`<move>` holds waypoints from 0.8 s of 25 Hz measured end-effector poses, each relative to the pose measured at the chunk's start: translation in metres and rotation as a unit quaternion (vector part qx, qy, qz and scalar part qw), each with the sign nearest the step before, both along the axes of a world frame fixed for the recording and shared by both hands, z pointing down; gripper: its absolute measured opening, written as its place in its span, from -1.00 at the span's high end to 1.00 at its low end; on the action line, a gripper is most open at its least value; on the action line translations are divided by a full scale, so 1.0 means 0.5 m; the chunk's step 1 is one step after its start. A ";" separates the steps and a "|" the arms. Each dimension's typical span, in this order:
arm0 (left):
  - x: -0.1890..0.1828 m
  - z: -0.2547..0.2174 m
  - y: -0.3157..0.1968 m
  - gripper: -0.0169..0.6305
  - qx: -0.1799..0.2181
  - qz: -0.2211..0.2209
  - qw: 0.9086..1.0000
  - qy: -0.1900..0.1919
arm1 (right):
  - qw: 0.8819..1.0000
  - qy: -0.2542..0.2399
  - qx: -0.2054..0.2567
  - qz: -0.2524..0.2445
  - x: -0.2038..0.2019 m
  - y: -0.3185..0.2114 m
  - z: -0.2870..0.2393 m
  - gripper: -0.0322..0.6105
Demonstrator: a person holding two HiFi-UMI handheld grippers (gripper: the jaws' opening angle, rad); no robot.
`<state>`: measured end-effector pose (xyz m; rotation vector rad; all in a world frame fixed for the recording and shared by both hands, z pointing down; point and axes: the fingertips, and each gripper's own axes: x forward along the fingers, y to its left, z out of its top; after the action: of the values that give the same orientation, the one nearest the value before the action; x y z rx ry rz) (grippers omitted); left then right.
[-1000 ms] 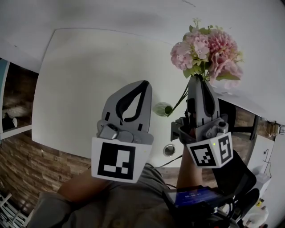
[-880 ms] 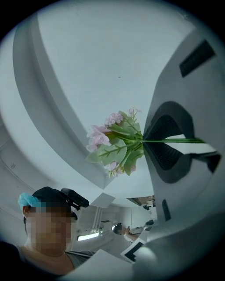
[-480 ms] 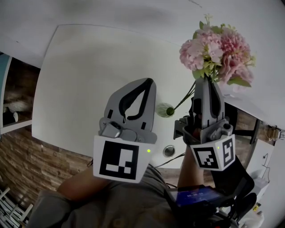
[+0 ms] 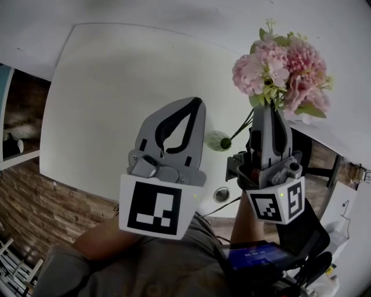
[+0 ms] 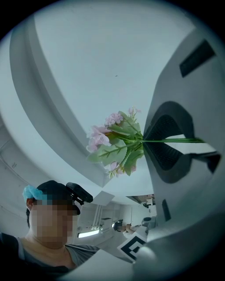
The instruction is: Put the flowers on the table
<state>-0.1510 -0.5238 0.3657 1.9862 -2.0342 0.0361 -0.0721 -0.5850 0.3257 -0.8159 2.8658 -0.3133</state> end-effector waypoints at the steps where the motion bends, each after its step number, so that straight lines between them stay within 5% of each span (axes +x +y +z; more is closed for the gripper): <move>1: -0.002 -0.002 -0.001 0.92 -0.001 0.001 1.000 -0.001 | 1.000 0.000 -0.002 0.001 0.000 0.001 0.000 0.84; 20: 0.063 0.026 0.053 0.92 0.003 0.033 0.999 0.000 | 1.000 0.024 -0.003 0.006 0.059 0.090 0.059 0.84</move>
<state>-0.1195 -0.4973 0.3787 2.0560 -1.9709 0.0427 -0.0426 -0.5401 0.3551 -0.8530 2.9053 -0.3034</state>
